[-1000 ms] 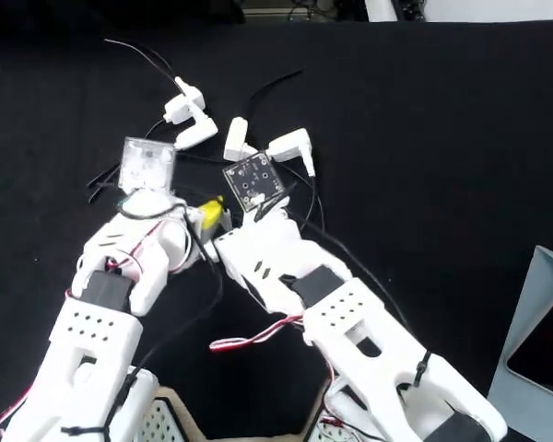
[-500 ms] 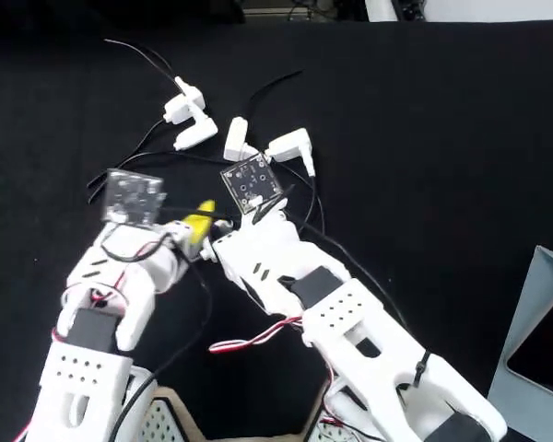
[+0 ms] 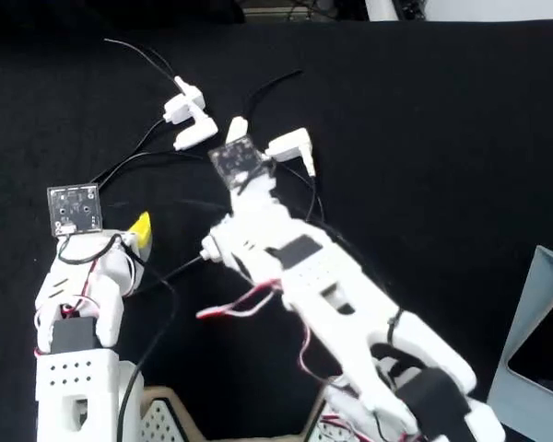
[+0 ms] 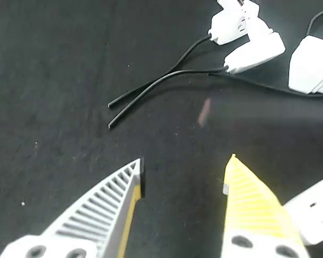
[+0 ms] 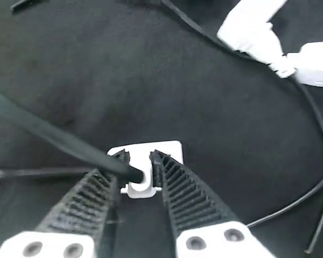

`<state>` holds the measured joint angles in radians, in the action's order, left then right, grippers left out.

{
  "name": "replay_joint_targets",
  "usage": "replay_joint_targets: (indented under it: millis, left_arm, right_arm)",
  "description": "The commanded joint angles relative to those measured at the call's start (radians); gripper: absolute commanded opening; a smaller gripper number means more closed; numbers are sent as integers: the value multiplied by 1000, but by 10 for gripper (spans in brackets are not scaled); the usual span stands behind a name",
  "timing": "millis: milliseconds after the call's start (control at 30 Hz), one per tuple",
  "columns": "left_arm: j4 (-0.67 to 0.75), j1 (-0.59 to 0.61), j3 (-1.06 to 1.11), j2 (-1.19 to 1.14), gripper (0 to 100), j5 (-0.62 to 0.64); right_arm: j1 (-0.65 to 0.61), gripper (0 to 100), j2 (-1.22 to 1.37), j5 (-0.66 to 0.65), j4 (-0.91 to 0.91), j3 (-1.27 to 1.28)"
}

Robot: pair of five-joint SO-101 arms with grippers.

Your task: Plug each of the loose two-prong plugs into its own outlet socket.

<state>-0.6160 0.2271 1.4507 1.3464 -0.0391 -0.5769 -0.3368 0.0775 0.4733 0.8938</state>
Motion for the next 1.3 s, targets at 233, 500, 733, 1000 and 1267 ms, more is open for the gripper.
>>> replay_joint_targets:
  millis: [233, 500, 733, 1000, 1267]
  left_arm:
    - [15, 8, 1, 12, 252, -8]
    - [15, 8, 1, 12, 252, -8]
    - [15, 8, 2, 12, 252, -8]
    - [15, 8, 2, 12, 252, -9]
    - [15, 8, 2, 12, 252, -9]
  right_arm:
    - [55, 11, 87, -26, 2, -84]
    - [58, 11, 104, -26, -74, -59]
    - [57, 11, 104, -28, -89, -47]
    - [49, 11, 104, -28, -89, -16]
    - [31, 11, 104, -54, -89, 7]
